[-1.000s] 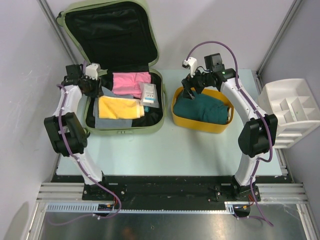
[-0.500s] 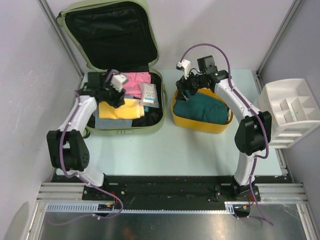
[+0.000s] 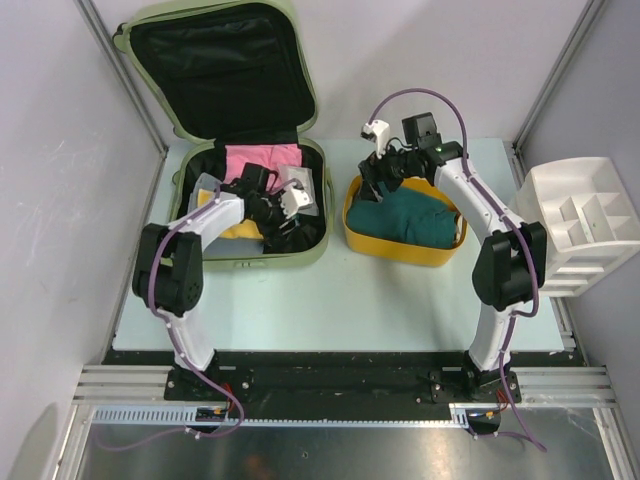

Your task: Open, take out, and arrange the luggage

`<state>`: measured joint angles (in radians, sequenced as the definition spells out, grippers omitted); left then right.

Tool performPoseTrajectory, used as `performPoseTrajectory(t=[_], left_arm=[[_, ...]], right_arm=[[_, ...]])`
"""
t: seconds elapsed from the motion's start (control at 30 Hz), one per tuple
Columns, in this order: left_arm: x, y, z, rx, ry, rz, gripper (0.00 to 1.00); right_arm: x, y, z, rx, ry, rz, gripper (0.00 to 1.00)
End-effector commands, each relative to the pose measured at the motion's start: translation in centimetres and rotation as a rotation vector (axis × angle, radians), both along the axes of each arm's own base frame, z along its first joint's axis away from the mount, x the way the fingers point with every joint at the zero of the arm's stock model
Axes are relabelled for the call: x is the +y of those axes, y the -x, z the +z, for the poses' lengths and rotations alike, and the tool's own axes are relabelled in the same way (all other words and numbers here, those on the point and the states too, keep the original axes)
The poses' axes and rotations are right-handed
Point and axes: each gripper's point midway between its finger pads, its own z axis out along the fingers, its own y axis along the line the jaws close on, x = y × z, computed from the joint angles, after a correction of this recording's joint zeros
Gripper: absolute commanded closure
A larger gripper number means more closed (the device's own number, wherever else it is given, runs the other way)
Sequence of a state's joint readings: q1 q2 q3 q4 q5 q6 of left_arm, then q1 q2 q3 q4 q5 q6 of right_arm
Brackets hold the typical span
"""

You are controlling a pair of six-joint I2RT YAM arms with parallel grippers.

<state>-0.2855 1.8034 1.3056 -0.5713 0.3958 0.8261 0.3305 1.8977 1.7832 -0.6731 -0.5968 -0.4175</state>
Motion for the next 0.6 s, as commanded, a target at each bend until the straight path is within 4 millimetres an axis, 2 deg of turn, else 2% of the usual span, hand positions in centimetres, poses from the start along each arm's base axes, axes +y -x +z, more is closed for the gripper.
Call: performPoseTrajectory(t=[0.0, 0.03, 0.1, 0.17, 0.2, 0.27, 0.3, 0.47, 0.5, 0.53, 0.57], left_arm=[[0.7, -2.0, -0.9, -0.038, -0.068, -0.018, 0.28], [0.7, -2.4, -1.1, -0.042, -0.071, -0.014, 0.14], [1.0, -2.8, -1.4, -0.048, -0.085, 0.001, 0.12], [1.1, -3.2, -1.3, -0.06, -0.087, 0.006, 0.19], [1.3, -3.4, -1.3, -0.065, -0.092, 0.01, 0.3], [1.6, -3.8, -1.0, -0.078, -0.093, 0.024, 0.4], [1.7, -4.0, -0.5, -0.088, -0.087, 0.03, 0.51], [3.0, -4.9, 1.3, -0.131, -0.078, 0.062, 0.79], [3.1, -5.0, 1.6, -0.137, -0.074, 0.065, 0.93], [3.3, -5.2, 2.0, -0.145, -0.064, 0.075, 0.98], [3.7, -5.4, 2.5, -0.147, -0.046, 0.095, 1.0]], right_arm=[[-0.7, 0.2, 3.1, -0.061, -0.033, -0.028, 0.18], [-0.9, 0.2, 3.1, -0.06, -0.033, -0.031, 0.18], [-1.1, 0.1, 3.0, -0.055, -0.032, -0.039, 0.18], [-1.3, 0.1, 3.1, -0.053, -0.035, -0.045, 0.19], [-1.4, 0.1, 3.1, -0.053, -0.037, -0.046, 0.18], [-1.5, 0.2, 3.0, -0.049, -0.039, -0.051, 0.18], [-1.5, 0.2, 3.0, -0.051, -0.041, -0.051, 0.18], [-1.5, 0.4, 3.0, -0.053, -0.043, -0.048, 0.18], [-1.6, 0.3, 3.0, -0.055, -0.043, -0.049, 0.18], [-1.6, 0.2, 3.0, -0.057, -0.043, -0.05, 0.18], [-1.6, 0.2, 3.0, -0.056, -0.044, -0.051, 0.18]])
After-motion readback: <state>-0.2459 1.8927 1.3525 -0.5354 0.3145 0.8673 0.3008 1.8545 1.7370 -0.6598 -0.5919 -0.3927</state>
